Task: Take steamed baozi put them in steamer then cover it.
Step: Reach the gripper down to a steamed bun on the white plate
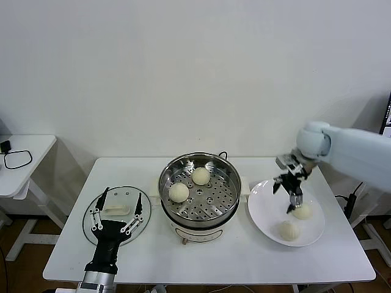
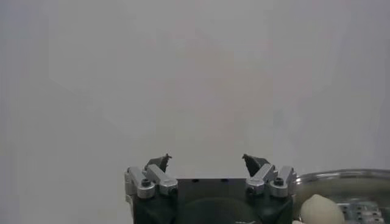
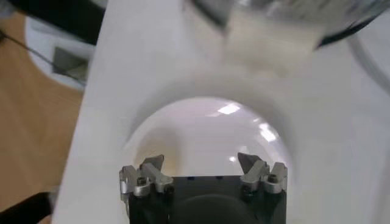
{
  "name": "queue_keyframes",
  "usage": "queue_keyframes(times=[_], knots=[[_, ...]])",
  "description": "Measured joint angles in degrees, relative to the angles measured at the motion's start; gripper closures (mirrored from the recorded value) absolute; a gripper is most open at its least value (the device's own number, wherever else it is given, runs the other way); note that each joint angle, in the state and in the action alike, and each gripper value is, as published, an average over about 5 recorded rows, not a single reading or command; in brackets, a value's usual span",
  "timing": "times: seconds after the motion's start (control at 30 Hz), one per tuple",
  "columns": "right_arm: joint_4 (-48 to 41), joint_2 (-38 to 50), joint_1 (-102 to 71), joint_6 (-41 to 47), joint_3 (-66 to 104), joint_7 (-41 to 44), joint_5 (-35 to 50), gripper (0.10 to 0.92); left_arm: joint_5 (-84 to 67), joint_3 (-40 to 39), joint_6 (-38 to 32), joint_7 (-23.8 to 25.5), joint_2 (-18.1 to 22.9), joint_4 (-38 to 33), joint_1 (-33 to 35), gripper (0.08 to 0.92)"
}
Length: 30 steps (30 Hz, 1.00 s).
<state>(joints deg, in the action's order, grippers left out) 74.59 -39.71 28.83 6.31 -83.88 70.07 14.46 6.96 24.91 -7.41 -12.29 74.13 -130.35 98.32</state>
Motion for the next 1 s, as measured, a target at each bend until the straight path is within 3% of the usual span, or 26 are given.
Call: queue_keyframes(times=[0.63,1.0], knots=[[-2.34,1.27,-12.32,-0.76,6.26,-4.25,-6.85,0.207,0.08,1.03,-0.66,-0.01,0.2,0.53,0.2,0.177],[-0.87,2.62,-12.93,-1.08,7.27,-5.31,-7.96,0.37,0.0,0.95,-0.7,-0.08,0.29,0.5,0.09,0.177]])
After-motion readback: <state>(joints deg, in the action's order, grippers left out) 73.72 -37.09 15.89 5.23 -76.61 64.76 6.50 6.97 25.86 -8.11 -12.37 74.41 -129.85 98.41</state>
